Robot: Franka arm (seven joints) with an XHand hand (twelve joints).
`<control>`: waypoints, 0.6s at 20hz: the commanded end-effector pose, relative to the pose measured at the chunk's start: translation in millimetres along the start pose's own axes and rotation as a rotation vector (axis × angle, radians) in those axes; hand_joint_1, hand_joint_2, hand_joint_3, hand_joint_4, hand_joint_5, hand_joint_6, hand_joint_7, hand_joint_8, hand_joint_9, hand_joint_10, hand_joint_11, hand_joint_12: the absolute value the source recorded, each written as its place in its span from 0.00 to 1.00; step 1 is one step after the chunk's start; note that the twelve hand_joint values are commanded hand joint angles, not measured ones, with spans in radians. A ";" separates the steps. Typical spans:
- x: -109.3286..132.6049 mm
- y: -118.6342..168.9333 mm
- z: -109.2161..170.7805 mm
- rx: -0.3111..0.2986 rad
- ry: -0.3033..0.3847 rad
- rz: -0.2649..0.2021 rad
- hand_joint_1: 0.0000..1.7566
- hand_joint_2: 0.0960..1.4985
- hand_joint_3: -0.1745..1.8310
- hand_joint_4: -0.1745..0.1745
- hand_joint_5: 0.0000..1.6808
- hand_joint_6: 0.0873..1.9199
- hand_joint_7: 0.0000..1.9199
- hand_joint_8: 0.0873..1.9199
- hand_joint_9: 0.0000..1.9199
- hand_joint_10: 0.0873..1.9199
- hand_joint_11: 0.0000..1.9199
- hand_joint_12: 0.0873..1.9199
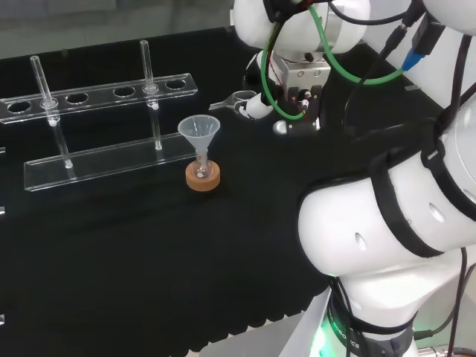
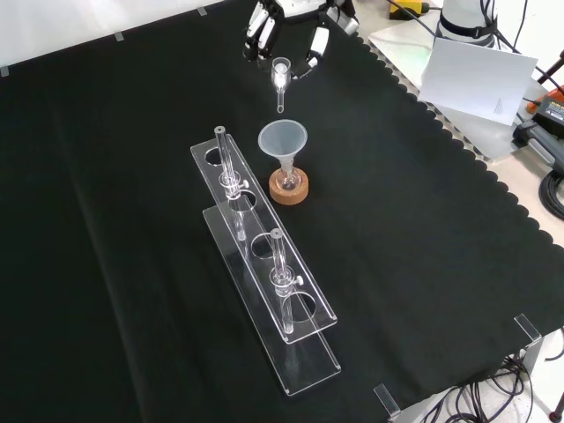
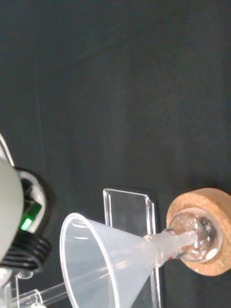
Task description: Pour all the NaCl from the weighing funnel into the round-bottom flask.
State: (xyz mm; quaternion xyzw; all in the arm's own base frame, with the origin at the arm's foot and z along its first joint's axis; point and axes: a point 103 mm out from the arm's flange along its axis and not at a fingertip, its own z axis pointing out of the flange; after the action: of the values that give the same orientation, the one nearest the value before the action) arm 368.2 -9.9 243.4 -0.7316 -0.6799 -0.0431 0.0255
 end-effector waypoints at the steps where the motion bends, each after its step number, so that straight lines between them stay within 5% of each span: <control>1: 6.3 9.5 0.2 0.041 -0.077 -0.025 0.64 0.40 0.39 1.00 0.80 0.23 0.38 0.29 0.59 0.09 0.51 0.47; 12: 21.4 23.2 -7.3 0.097 -0.228 -0.088 0.64 0.40 0.39 1.00 0.81 0.23 0.37 0.29 0.59 0.08 0.51 0.47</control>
State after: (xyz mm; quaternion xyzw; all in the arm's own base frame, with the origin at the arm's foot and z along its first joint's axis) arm 390.1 3.4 250.1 -0.7072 -0.7055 0.0451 -0.0081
